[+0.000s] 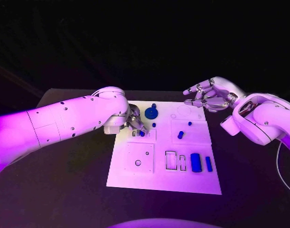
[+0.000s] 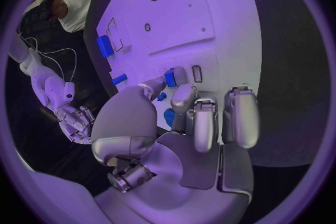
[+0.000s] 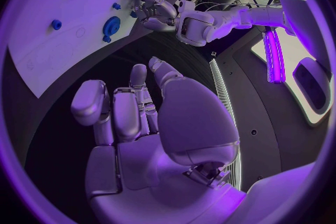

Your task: Assemble the parts on the task board

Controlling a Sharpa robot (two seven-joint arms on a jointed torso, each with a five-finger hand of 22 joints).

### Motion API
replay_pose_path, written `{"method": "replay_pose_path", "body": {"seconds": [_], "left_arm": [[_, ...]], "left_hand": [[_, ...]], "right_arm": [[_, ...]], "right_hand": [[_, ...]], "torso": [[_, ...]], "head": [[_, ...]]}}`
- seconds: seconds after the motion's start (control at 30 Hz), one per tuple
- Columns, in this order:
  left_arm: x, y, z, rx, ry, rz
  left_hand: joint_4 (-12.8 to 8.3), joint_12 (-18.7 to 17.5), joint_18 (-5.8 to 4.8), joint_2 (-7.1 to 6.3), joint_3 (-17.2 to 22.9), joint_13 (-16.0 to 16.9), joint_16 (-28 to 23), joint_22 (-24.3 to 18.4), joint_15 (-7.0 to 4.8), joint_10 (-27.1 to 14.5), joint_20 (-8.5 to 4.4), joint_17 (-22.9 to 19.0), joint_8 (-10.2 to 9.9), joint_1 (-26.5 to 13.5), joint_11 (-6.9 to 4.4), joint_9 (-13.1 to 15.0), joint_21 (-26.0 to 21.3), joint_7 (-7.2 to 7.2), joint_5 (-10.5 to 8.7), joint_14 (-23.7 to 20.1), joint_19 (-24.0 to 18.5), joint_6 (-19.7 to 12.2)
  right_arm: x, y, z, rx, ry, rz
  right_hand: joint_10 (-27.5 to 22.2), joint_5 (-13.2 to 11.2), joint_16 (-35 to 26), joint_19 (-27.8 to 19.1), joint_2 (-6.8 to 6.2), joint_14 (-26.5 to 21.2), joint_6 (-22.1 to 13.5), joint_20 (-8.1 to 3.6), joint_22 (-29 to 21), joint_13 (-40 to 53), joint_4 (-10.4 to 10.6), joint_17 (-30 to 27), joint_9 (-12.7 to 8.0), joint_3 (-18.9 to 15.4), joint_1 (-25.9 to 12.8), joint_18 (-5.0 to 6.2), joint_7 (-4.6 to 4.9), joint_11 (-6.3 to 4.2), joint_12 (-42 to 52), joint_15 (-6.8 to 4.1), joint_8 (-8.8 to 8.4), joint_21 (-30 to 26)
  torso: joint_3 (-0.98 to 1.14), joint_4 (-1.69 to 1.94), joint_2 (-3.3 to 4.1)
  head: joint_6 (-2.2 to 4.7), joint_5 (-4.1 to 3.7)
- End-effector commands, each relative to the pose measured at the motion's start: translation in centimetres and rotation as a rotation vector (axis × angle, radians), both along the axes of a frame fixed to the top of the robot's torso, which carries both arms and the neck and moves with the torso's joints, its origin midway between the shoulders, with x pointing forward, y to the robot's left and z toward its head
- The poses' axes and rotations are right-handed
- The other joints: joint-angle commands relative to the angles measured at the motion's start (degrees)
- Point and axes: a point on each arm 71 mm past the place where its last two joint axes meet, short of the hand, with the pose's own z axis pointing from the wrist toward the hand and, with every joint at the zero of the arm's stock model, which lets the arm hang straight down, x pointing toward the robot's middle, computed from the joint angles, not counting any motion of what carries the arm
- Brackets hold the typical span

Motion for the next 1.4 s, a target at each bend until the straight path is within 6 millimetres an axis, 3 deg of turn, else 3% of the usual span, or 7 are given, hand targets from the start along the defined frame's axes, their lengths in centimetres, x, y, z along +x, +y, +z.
{"method": "replay_pose_path", "body": {"seconds": [0.03,0.5,0.7,0.9,1.1,1.2,1.4], "left_arm": [[-0.2,0.0,-0.5,0.020,0.023,-0.012],[-0.3,0.2,-0.3,0.005,0.006,-0.001],[-0.2,0.4,0.7,-0.038,-0.032,0.023],[0.1,0.8,2.7,-0.083,-0.068,0.043],[1.3,1.7,5.5,-0.117,-0.073,0.063],[2.3,2.2,6.4,-0.110,-0.073,0.075],[4.6,2.9,6.5,-0.071,-0.082,0.114]], "left_hand": [[0.54,0.08,-0.66,0.37,-1.42,-0.10,0.14,2.85,-0.38,0.50,-0.07,15.07,-0.43,-0.69,0.00,0.06,0.20,0.00,-0.27,5.81,0.38,0.38],[4.04,0.03,-0.71,0.08,-11.15,0.00,0.14,3.24,-0.61,0.81,-0.29,15.07,-0.61,-2.04,-0.28,0.27,0.22,-0.33,-0.49,5.81,0.57,1.07],[5.45,0.04,-0.72,1.24,-16.90,0.10,0.14,3.39,-0.72,0.92,-0.42,15.07,-0.68,-3.10,-0.36,0.43,0.18,-0.39,-3.93,5.81,0.65,1.16],[5.45,-0.71,-0.56,1.85,-19.26,-0.66,0.14,2.75,-0.71,0.41,-0.42,15.07,-0.89,-3.20,-0.27,0.47,-0.36,-0.27,-4.24,5.81,0.33,0.73],[4.64,-6.00,0.44,3.04,-21.83,-6.22,0.14,-1.70,0.60,-4.24,0.55,15.07,-4.52,2.53,1.48,-1.40,-4.07,1.84,-3.74,5.81,-2.17,-4.17],[4.69,-6.33,0.59,4.07,-22.44,-6.76,0.14,-2.14,1.14,-5.09,1.16,15.07,-5.68,5.54,2.05,-2.65,-4.60,2.44,-3.52,5.81,-2.47,-4.56],[5.20,-7.46,0.80,5.30,-23.78,-8.33,0.14,-2.85,1.62,-6.47,1.69,15.07,-7.15,7.84,2.59,-4.51,-5.37,3.01,-3.45,5.81,-2.86,-4.87]], "right_arm": [[-0.1,0.2,0.0,-0.004,-0.002,0.018],[0.0,0.2,-0.1,-0.004,0.000,0.019],[0.0,0.1,-0.2,-0.004,0.002,0.018],[0.1,0.1,-0.3,-0.004,0.004,0.017],[0.2,0.1,-0.4,-0.005,0.008,0.017],[0.2,0.1,-0.5,-0.005,0.010,0.016],[0.2,0.2,-0.6,-0.003,0.011,0.019]], "right_hand": [[-0.57,0.29,-0.30,-0.38,0.12,0.87,0.10,-0.13,-0.21,-0.08,0.10,-0.22,-0.07,0.19,0.08,1.00,0.22,-0.02,-0.30,0.05,0.28,-0.39],[-1.08,0.35,-0.59,-0.79,0.11,0.76,0.05,-0.11,-0.95,-0.79,0.16,-0.55,-0.10,0.24,-0.02,1.14,0.23,0.00,-1.04,0.07,0.28,-0.78],[-1.08,0.35,-0.59,-0.79,0.11,0.76,0.05,-0.11,-0.95,-0.79,0.16,-0.55,-0.10,0.24,-0.02,1.14,0.23,0.00,-1.04,0.07,0.28,-0.78],[-1.08,0.35,-0.59,-0.79,0.11,0.76,0.05,-0.11,-0.95,-0.79,0.16,-0.55,-0.10,0.24,-0.02,1.14,0.23,0.00,-1.04,0.07,0.28,-0.78],[-1.08,0.35,-0.59,-0.79,0.11,0.76,0.05,-0.11,-0.95,-0.79,0.16,-0.55,-0.10,0.24,-0.02,1.14,0.23,0.00,-1.04,0.07,0.28,-0.78],[-1.08,0.35,-0.59,-0.79,0.11,0.76,0.05,-0.11,-0.95,-0.79,0.16,-0.55,-0.10,0.24,-0.02,1.14,0.23,0.00,-1.04,0.07,0.28,-0.78],[-1.08,0.35,-0.59,-0.79,0.11,0.76,0.05,-0.11,-0.95,-0.79,0.16,-0.55,-0.10,0.24,-0.02,1.14,0.23,0.00,-1.04,0.07,0.28,-0.78]], "torso": [[0.00,0.03,-0.02],[-0.08,0.01,0.02],[-0.04,0.02,-0.05],[-0.04,0.01,-0.02],[-0.07,0.09,-0.04],[-0.08,0.26,-0.09],[-0.14,0.07,0.05]], "head": [[0.05,-0.03],[0.08,-0.13],[0.09,-0.16],[0.19,-0.14],[0.32,0.00],[0.41,-0.12],[0.56,0.15]]}}
